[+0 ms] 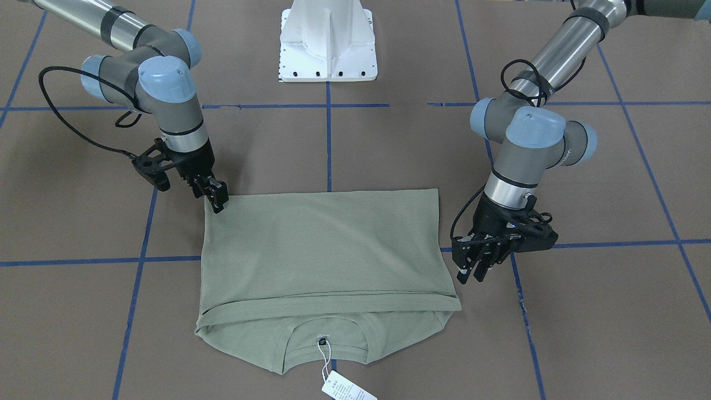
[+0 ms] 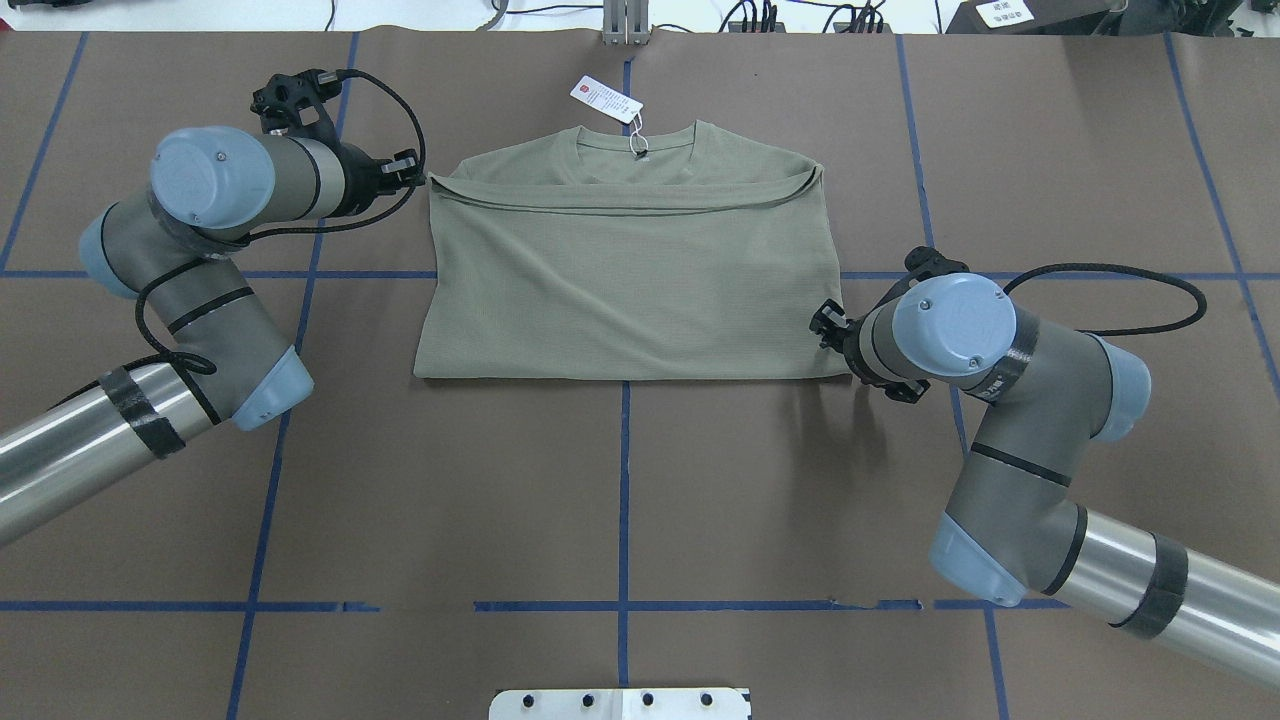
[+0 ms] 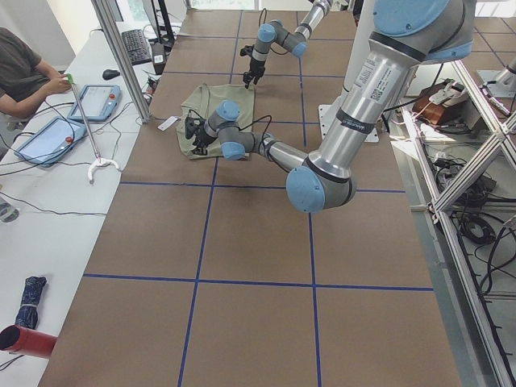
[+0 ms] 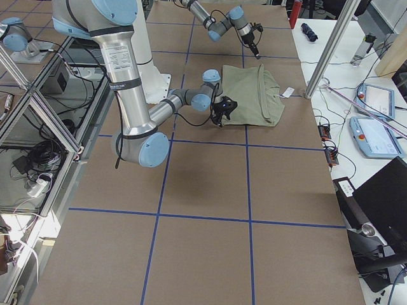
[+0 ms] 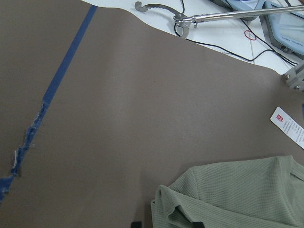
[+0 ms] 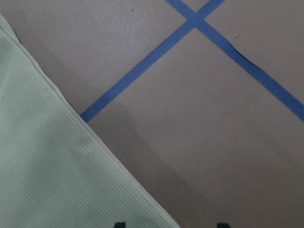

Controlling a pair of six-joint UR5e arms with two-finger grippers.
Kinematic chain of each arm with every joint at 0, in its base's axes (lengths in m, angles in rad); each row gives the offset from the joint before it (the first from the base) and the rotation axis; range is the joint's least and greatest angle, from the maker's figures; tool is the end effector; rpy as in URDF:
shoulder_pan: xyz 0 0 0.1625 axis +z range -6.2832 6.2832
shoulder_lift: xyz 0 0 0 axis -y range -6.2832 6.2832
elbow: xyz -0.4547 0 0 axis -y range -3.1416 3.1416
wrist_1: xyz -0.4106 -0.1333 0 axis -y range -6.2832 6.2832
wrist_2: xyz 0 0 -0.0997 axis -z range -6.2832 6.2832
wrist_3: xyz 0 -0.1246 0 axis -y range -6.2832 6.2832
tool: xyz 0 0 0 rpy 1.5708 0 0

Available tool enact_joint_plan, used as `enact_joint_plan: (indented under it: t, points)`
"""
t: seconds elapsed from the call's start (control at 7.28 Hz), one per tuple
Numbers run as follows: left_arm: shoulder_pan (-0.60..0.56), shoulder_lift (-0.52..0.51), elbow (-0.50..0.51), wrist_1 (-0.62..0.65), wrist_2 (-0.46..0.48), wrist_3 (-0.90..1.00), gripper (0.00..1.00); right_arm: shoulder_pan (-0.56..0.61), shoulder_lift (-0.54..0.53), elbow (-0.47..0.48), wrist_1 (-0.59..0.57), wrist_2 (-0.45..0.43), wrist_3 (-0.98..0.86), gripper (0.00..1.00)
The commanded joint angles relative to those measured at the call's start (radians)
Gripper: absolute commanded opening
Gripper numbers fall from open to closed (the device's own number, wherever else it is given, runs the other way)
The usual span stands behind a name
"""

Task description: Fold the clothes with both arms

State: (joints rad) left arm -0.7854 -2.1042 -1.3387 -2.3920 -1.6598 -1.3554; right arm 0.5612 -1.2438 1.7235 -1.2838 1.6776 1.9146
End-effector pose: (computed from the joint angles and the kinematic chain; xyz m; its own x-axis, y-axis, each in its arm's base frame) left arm 0.4640 -0.6368 0.3961 0.4378 -0.1368 -0.8886 0.5672 0.8089 0.1550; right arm -0.5017 -0.4572 0.4237 0.4168 0.6579 0.6273 -0.6448 0.7004 -0.3061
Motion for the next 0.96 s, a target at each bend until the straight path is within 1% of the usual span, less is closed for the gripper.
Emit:
enact_joint_plan:
  t: [0.0,0.27,0.41,0.55,0.69,0.82]
  points:
    - [0.002,0.0,0.0,0.001,-0.001,0.002,0.46,-0.003,-0.014,0.021,0.0,0.001,0.001,0.0]
    - [0.003,-0.002,-0.003,0.004,0.0,-0.005,0.46,-0.003,-0.052,0.082,0.0,0.01,0.0,0.0]
    - [0.003,0.0,-0.011,0.005,0.0,-0.008,0.46,-0.024,-0.098,0.173,-0.003,0.022,0.016,0.0]
    - [0.006,0.003,-0.045,0.01,-0.001,-0.025,0.46,-0.091,-0.211,0.326,-0.009,0.027,0.045,0.0]
    - [0.011,0.03,-0.081,0.01,-0.023,-0.06,0.46,-0.186,-0.285,0.431,-0.025,0.022,0.079,0.0]
    - [0.011,0.055,-0.136,0.01,-0.084,-0.076,0.46,-0.301,-0.296,0.489,-0.093,0.014,0.155,0.0]
